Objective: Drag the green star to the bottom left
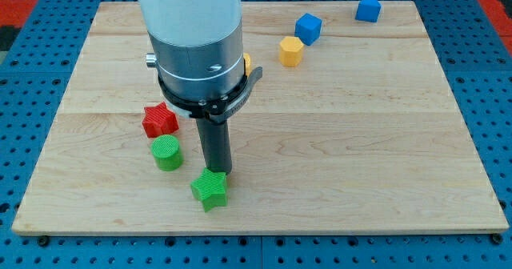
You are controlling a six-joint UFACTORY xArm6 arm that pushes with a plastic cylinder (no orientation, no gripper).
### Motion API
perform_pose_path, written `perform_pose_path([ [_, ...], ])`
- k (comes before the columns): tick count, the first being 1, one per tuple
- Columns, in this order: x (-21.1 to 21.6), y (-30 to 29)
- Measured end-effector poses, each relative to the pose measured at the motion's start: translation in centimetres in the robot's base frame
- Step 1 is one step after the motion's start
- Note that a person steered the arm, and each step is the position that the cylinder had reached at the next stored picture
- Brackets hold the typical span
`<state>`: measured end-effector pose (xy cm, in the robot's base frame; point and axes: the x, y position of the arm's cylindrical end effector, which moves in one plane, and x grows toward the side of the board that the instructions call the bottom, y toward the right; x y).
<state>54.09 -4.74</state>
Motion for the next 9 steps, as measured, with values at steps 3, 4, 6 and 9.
perform_pose_path([
  [3,5.2,7.8],
  [4,5.2,1.1],
  [6,5.2,1.6],
  [9,2.8,1.9],
])
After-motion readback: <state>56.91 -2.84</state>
